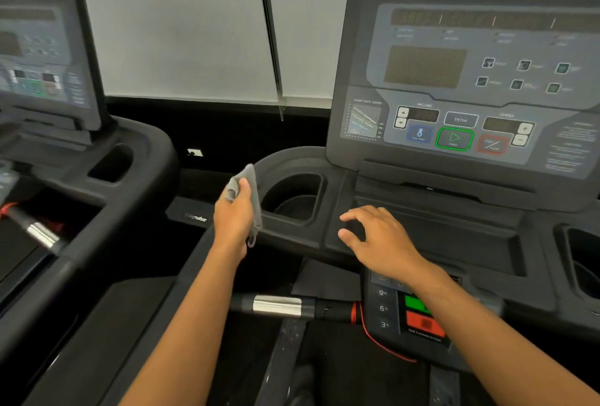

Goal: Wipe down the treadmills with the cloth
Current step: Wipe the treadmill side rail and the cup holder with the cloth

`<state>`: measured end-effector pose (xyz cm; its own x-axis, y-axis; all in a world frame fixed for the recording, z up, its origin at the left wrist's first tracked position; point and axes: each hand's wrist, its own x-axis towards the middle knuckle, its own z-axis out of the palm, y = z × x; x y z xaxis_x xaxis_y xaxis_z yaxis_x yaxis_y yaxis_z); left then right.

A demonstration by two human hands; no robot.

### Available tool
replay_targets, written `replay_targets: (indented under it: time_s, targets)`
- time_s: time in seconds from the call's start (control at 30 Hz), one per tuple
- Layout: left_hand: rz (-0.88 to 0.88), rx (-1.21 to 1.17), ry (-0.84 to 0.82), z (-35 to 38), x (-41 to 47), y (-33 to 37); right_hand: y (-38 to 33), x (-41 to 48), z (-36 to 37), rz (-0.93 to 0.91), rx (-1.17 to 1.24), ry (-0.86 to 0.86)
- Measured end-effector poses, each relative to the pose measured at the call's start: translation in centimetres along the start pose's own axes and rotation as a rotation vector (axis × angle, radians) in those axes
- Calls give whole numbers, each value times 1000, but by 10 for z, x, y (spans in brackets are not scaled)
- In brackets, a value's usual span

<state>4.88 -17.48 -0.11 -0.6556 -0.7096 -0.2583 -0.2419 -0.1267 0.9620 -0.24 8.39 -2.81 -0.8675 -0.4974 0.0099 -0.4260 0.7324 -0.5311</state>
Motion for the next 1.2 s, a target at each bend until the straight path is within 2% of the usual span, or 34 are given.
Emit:
replay_targets:
  time_s: [0.13, 0.27, 0.43, 0.6, 0.77, 0.87, 1.03, 1.13, 1.2]
  targets:
    - [254, 443, -92, 32, 42, -1, -2, 15, 3, 25, -7, 9]
    - [520, 1027, -310, 74, 88, -45, -2, 32, 7, 64, -9, 8]
    - [504, 1186, -500, 110, 124, -49, 4, 50, 6, 130, 5, 42]
    - [475, 1387, -863, 118, 148, -47, 8, 62, 7, 183, 10, 44]
    - [498, 1512, -1096, 115, 151, -43, 6, 76, 16, 196, 22, 15]
    - [572, 1548, -1109, 116, 148, -42, 1, 84, 20, 183, 25, 2]
    - [717, 1509, -992, 120, 142, -39, 0, 91, 23, 189, 32, -4]
    - [970, 1526, -851, 121, 140, -42, -3, 93, 23, 186, 38, -10]
    - [1062, 1549, -868, 119, 141, -46, -5, 95, 22, 181, 35, -6]
